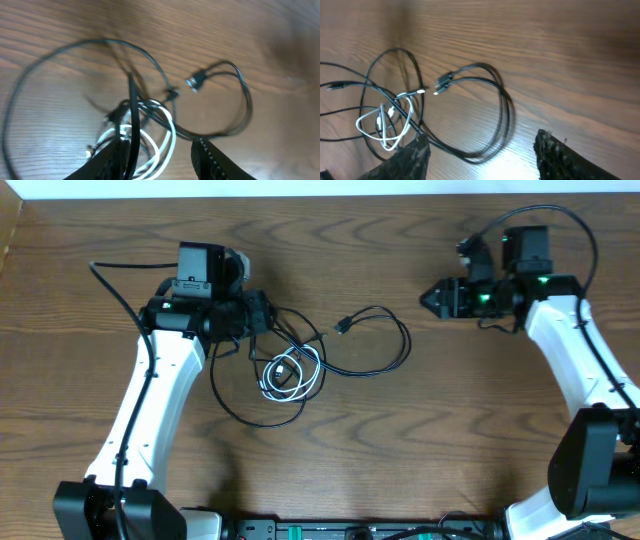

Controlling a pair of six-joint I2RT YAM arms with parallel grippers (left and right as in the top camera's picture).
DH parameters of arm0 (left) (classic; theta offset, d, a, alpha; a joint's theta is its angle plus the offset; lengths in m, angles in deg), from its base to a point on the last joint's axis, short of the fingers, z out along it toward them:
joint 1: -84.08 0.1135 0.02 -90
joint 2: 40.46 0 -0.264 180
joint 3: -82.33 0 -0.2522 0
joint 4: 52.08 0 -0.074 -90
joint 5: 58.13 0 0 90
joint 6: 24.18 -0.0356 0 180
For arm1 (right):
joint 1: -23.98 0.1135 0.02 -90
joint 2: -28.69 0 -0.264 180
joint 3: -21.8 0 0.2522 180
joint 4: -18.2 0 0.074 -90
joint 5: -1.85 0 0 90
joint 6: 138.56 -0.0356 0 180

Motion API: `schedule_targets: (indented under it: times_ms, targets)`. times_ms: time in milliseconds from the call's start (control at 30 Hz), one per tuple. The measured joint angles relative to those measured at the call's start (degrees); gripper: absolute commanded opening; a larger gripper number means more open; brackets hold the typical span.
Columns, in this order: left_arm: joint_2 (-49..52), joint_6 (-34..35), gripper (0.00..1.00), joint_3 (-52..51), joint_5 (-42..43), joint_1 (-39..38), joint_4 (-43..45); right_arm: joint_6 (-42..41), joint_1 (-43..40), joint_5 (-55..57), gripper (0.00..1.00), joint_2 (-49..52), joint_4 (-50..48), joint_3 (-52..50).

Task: Untangle cables

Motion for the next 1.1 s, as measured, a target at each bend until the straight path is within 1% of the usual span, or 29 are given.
schedule_targets:
  times_ms: [100, 133, 200, 333, 367, 400, 467, 567, 667, 867, 1000, 1033, 1100]
  targets:
    - [-0.11, -0.22, 0.44, 0.02, -2.56, 1.75, 0.72, -1.29, 4.55, 0.04, 0.65, 0.00, -2.03, 0.00]
    - [-0.11, -0.35, 0.41, 0.02, -3.28, 2.51, 0.79, -2.51, 7.08, 0.02, 0.64, 0.02, -3.17, 0.00]
    - [-0.11, -0.42, 0.40, 0.07, -3.93, 3.61, 0.63, -4.90, 10.60, 0.35, 0.62, 0.02, -4.72, 0.00]
    - [-0.11, -0.37, 0.40, 0.13, -4.96, 4.72, -1.33, -13.29, 20.52, 3.82, 0.54, 0.15, -7.82, -0.02]
    - [-0.11, -0.37, 0.40, 0.15, -4.98, 4.76, -1.62, -15.96, 23.37, 5.27, 0.54, 0.87, -8.55, -0.02]
    - [-0.11, -0.37, 0.40, 0.17, -5.07, 4.79, -1.99, -16.83, 24.17, 5.68, 0.54, 1.16, -8.72, -0.02]
    - [-0.11, -0.37, 0.40, 0.17, -5.14, 4.79, -2.23, -20.09, 27.06, 6.34, 0.54, 3.80, -9.88, -0.02]
    - [-0.11, -0.37, 0.40, 0.17, -5.14, 4.79, -2.32, -24.02, 30.58, 5.09, 0.55, 11.34, -10.16, -0.02]
    - [-0.11, -0.37, 0.40, 0.17, -5.14, 4.79, -2.32, -26.84, 32.09, 4.04, 0.55, 15.72, -9.94, -0.02]
    - [-0.11, -0.37, 0.40, 0.17, -5.14, 4.79, -2.34, -31.36, 32.48, 2.67, 0.52, 17.79, -12.20, 0.07]
    - [-0.11, -0.37, 0.40, 0.17, -5.14, 4.79, -2.36, -32.54, 33.99, 2.49, 0.46, 18.38, -13.29, 0.07]
    - [-0.11, -0.37, 0.40, 0.17, -5.14, 4.79, -2.45, -32.85, 34.38, 2.51, 0.43, 18.67, -13.38, 0.07]
    - [-0.11, -0.37, 0.40, 0.17, -5.14, 4.79, -2.64, -33.29, 34.71, 2.54, 0.40, 18.78, -13.46, 0.07]
